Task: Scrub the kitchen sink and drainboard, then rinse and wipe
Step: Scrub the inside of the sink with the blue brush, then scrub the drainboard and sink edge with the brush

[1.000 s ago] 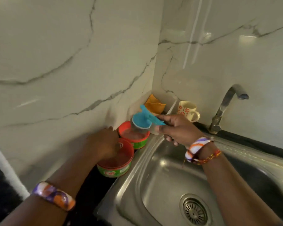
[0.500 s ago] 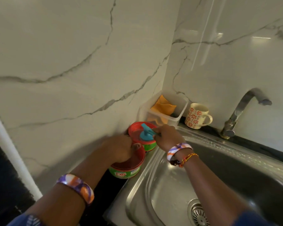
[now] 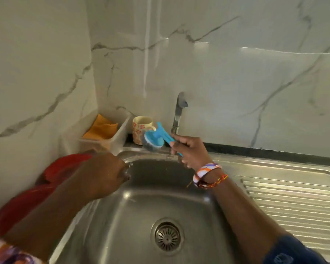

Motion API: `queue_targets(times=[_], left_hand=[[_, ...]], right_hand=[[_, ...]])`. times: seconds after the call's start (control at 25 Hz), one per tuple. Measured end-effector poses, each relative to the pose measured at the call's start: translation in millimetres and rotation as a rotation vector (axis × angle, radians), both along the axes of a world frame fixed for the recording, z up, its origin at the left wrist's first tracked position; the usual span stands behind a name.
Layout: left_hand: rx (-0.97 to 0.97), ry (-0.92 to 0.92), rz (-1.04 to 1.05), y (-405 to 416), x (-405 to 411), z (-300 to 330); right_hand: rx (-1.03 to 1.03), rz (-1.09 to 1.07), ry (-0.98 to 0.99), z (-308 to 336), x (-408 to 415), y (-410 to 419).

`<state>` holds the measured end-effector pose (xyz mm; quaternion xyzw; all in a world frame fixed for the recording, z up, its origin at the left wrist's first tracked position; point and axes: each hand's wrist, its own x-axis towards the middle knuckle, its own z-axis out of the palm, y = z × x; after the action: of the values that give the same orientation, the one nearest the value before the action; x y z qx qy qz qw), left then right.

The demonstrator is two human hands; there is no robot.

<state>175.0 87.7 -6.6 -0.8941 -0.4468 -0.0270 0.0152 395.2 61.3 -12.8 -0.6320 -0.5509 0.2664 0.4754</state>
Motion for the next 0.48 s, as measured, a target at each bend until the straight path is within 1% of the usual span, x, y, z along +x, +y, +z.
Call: queue_targets(times=[0.04,0.08,0.16,0.24,0.36,0.4,0.48], left_hand=[[-0.015,-0.010,-0.059,-4,31,-2],[-0.027,-0.021,-0.112,-9,58,-6],[-0.085,-0.033,-0.178,-20,112,-16],[-0.192,-0.004,-0.232,-33,171,-31],[-0.327,0.098,-0.269,-56,261,-59],[-0.350,0.148,-0.266,-61,282,-67],[-0.386,0.244,-0.247,-66,313,-83]], right_hand=[[-0.019,-0.118,-0.002,-1,42,-10],[-0.035,-0.227,-0.057,-4,77,-16],[-0.109,-0.376,-0.271,-19,132,-17],[-0.200,-0.394,-0.394,-41,171,-13],[-0.278,-0.283,-0.473,-70,223,-23],[-0.278,-0.284,-0.482,-73,249,-33],[-0.313,-0.358,-0.480,-72,315,-65]])
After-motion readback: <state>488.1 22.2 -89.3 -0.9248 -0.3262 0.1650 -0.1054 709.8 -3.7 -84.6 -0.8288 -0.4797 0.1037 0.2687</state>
